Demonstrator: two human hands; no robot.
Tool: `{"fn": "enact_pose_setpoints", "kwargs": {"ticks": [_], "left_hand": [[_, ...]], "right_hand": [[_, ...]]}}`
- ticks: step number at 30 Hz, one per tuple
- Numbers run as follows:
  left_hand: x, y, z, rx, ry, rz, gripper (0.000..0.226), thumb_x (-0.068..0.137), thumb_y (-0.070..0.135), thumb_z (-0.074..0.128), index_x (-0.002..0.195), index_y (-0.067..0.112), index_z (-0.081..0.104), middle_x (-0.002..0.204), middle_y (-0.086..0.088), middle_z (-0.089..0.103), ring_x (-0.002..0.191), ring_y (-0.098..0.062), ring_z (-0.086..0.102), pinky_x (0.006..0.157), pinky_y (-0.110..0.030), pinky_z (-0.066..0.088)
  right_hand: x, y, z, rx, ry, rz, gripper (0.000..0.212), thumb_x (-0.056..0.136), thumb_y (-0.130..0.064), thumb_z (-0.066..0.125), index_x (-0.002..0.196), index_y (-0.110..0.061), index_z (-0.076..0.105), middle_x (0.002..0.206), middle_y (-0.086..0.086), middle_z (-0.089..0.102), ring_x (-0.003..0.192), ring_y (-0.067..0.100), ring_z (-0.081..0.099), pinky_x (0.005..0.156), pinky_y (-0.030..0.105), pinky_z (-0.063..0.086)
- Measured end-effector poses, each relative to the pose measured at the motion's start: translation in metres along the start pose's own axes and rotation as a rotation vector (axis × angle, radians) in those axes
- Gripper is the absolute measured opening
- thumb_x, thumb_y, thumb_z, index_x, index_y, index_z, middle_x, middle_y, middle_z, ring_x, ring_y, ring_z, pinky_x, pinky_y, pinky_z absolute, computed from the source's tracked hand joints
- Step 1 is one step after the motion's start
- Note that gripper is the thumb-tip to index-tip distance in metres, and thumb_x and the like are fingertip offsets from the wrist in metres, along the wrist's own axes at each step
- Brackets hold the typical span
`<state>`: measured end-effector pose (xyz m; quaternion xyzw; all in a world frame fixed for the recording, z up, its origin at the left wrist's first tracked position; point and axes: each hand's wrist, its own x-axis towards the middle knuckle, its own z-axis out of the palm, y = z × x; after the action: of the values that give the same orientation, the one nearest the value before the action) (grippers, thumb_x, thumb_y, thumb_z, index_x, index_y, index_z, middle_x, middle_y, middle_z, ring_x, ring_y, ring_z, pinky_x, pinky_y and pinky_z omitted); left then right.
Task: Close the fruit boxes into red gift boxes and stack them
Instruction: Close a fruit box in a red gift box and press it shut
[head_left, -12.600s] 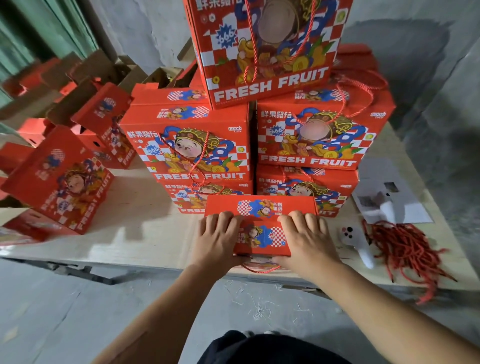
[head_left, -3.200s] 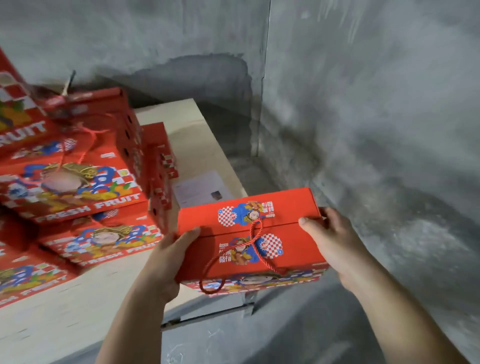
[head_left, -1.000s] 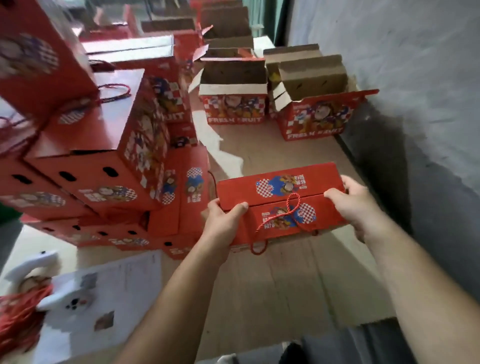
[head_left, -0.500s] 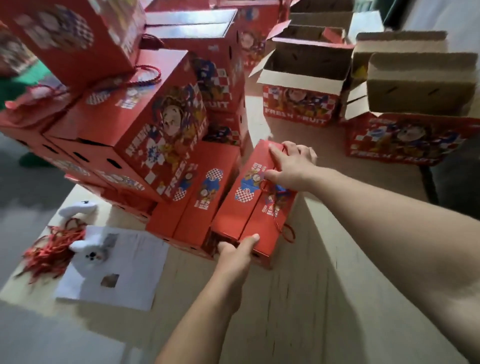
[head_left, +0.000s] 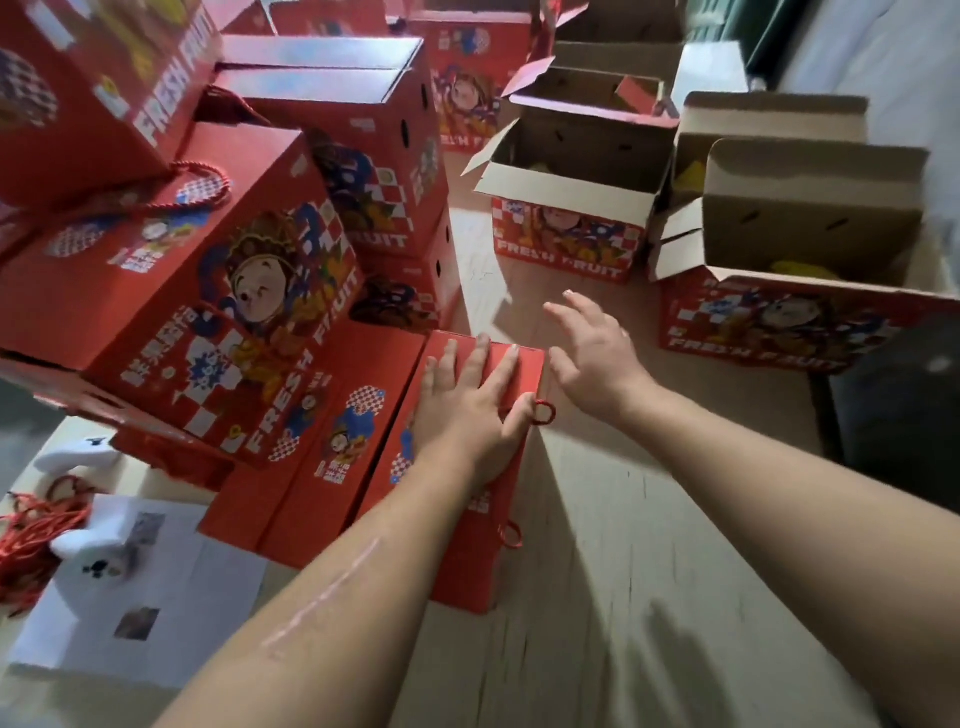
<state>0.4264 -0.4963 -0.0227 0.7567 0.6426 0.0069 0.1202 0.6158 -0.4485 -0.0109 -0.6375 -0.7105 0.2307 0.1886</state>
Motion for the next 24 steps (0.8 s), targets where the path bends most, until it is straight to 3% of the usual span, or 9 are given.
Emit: {"fn": "enact_pose_setpoints", "kwargs": {"ticks": [3,5,7,9,11,14,18,24], "left_hand": [[0.002,-0.005,0.008,0.024,0.040,-0.012,0.071,0.094,0.076,0.004,0.161,0.052,0.000,0.173,0.011,-0.011,0.159,-0.021,-0.018,0.128,-0.046,-0.011],[0.001,-0.006,0.012,0.004,0.058,-0.010,0.069,0.094,0.077,0.002,0.159,0.054,-0.001,0.172,0.013,-0.013,0.159,-0.018,-0.020,0.128,-0.045,-0.011],[0.001,-0.006,0.012,-0.020,0.068,-0.006,0.068,0.094,0.077,0.003,0.158,0.055,0.000,0.172,0.014,-0.013,0.158,-0.016,-0.020,0.128,-0.044,-0.010],[0.000,-0.006,0.010,-0.010,0.078,-0.005,0.070,0.094,0.076,0.004,0.160,0.054,0.002,0.172,0.014,-0.012,0.159,-0.016,-0.019,0.128,-0.044,-0.010],[0.001,-0.003,0.009,0.018,0.075,-0.014,0.072,0.093,0.075,0.004,0.162,0.052,0.003,0.173,0.012,-0.011,0.159,-0.017,-0.018,0.128,-0.044,-0.011],[0.008,0.012,0.007,-0.016,0.059,-0.066,0.074,0.094,0.072,0.012,0.163,0.047,0.007,0.174,0.005,-0.010,0.159,-0.024,-0.018,0.127,-0.045,-0.015],[0.022,0.043,0.010,-0.037,0.017,-0.088,0.077,0.099,0.064,0.036,0.164,0.041,0.002,0.174,-0.004,-0.012,0.159,-0.034,-0.016,0.126,-0.050,-0.013],[0.022,0.050,0.016,0.040,0.093,-0.089,0.074,0.101,0.051,0.041,0.164,0.043,0.003,0.175,0.000,-0.002,0.160,-0.036,-0.008,0.128,-0.053,-0.006]], "right_hand": [[0.015,0.038,-0.036,-0.369,0.362,-0.023,0.076,0.087,-0.038,0.069,0.155,-0.025,0.036,0.158,0.010,0.027,0.141,0.033,0.028,0.118,0.051,0.022],[0.029,0.068,-0.065,-0.483,0.439,0.062,0.083,0.084,-0.038,0.073,0.154,-0.021,0.032,0.154,0.014,0.029,0.138,0.036,0.031,0.115,0.051,0.027],[0.037,0.094,-0.086,-0.581,0.326,0.209,0.075,0.091,-0.035,0.069,0.155,-0.019,0.033,0.154,0.014,0.039,0.136,0.036,0.043,0.111,0.050,0.036],[0.040,0.107,-0.092,-0.655,0.235,0.243,0.044,0.098,-0.026,0.062,0.140,-0.017,0.052,0.130,0.012,0.062,0.111,0.035,0.061,0.086,0.043,0.053],[0.042,0.107,-0.090,-0.712,0.182,0.243,0.031,0.098,-0.013,0.061,0.129,-0.014,0.058,0.111,0.010,0.063,0.099,0.031,0.063,0.069,0.038,0.048],[0.045,0.096,-0.085,-0.728,0.090,0.286,0.049,0.092,-0.001,0.064,0.138,-0.010,0.050,0.123,0.014,0.058,0.116,0.032,0.058,0.079,0.045,0.055],[0.041,0.091,-0.087,-0.778,0.001,0.329,0.040,0.092,0.008,0.053,0.129,-0.005,0.058,0.126,0.016,0.058,0.120,0.034,0.057,0.087,0.045,0.054],[0.009,0.078,-0.089,-0.792,-0.084,0.282,0.028,0.093,0.003,0.057,0.115,-0.015,0.059,0.108,0.011,0.065,0.102,0.034,0.067,0.065,0.040,0.048]]}}
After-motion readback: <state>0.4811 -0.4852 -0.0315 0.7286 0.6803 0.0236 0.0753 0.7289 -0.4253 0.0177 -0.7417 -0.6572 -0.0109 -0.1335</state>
